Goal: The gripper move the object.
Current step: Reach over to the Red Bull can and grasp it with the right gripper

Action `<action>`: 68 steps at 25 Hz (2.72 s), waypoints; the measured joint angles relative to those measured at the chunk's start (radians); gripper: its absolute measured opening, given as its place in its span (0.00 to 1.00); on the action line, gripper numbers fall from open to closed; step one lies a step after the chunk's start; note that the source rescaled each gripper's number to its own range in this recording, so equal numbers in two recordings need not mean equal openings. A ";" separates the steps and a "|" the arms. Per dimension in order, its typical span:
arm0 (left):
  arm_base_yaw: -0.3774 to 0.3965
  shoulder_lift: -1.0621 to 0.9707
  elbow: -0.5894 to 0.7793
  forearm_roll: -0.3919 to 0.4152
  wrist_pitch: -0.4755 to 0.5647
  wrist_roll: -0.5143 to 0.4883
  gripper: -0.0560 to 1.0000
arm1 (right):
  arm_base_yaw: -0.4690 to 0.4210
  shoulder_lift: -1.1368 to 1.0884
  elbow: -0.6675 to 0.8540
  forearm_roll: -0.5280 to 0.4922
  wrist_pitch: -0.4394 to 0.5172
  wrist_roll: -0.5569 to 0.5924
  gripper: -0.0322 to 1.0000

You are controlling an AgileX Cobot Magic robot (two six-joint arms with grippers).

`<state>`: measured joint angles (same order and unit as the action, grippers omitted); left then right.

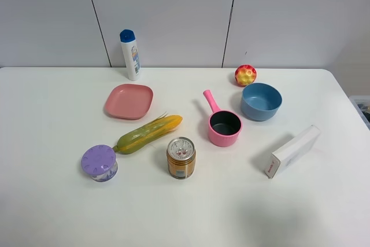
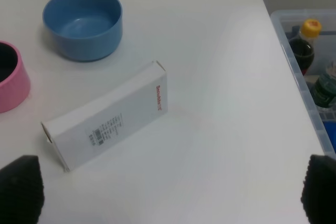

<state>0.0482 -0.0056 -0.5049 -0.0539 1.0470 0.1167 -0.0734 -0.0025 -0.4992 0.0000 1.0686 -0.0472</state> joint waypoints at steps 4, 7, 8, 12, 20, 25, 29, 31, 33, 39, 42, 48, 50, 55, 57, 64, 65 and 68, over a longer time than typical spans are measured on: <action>0.000 0.000 0.000 0.000 0.000 0.000 1.00 | 0.000 0.000 0.000 0.000 0.000 0.000 1.00; 0.000 0.000 0.000 0.000 0.000 0.000 1.00 | 0.000 0.000 0.000 0.000 0.000 0.000 1.00; 0.000 0.000 0.000 0.000 0.000 0.000 1.00 | 0.000 0.000 0.000 0.000 0.000 0.000 1.00; 0.000 0.000 0.000 0.000 0.000 0.000 1.00 | 0.000 0.000 0.000 0.000 0.000 0.000 1.00; 0.000 0.000 0.000 0.000 0.000 0.000 1.00 | 0.000 0.000 0.000 0.089 0.001 -0.019 1.00; 0.000 0.000 0.000 0.000 0.000 0.000 1.00 | 0.000 0.000 0.000 0.103 0.001 -0.026 1.00; 0.000 0.000 0.000 0.000 0.000 0.000 1.00 | 0.000 0.007 -0.002 0.142 0.008 -0.055 1.00; 0.000 0.000 0.000 0.000 0.000 0.000 1.00 | 0.000 0.048 -0.027 0.165 0.031 -0.070 1.00; 0.000 0.000 0.000 0.000 0.000 0.000 1.00 | 0.000 0.111 -0.077 0.177 0.044 -0.093 1.00; 0.000 0.000 0.000 0.000 0.000 0.000 1.00 | 0.000 0.330 -0.234 0.255 0.056 -0.188 1.00; 0.000 0.000 0.000 0.000 0.000 0.000 1.00 | 0.000 0.462 -0.304 0.341 0.059 -0.226 1.00; 0.000 0.000 0.000 0.000 0.000 0.000 1.00 | 0.000 0.739 -0.443 0.376 0.061 -0.307 1.00; 0.000 0.000 0.000 0.000 0.000 0.000 1.00 | 0.000 0.821 -0.489 0.364 0.065 -0.342 1.00; 0.000 0.000 0.000 0.000 0.000 0.000 1.00 | 0.103 1.011 -0.615 0.279 0.072 -0.387 1.00; 0.000 0.000 0.000 0.000 0.000 0.000 1.00 | 0.187 1.083 -0.668 0.227 0.071 -0.386 1.00; 0.000 0.000 0.000 0.000 0.000 0.000 1.00 | 0.476 1.355 -0.851 0.173 0.038 -0.357 1.00; 0.000 0.000 0.000 0.000 0.000 0.000 1.00 | 0.511 1.395 -0.878 0.173 0.031 -0.357 1.00; 0.000 0.000 0.000 0.000 0.000 0.000 1.00 | 0.606 1.508 -0.950 0.166 0.029 -0.357 1.00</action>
<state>0.0482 -0.0056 -0.5049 -0.0539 1.0470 0.1167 0.5321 1.5055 -1.4495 0.1662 1.0975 -0.4045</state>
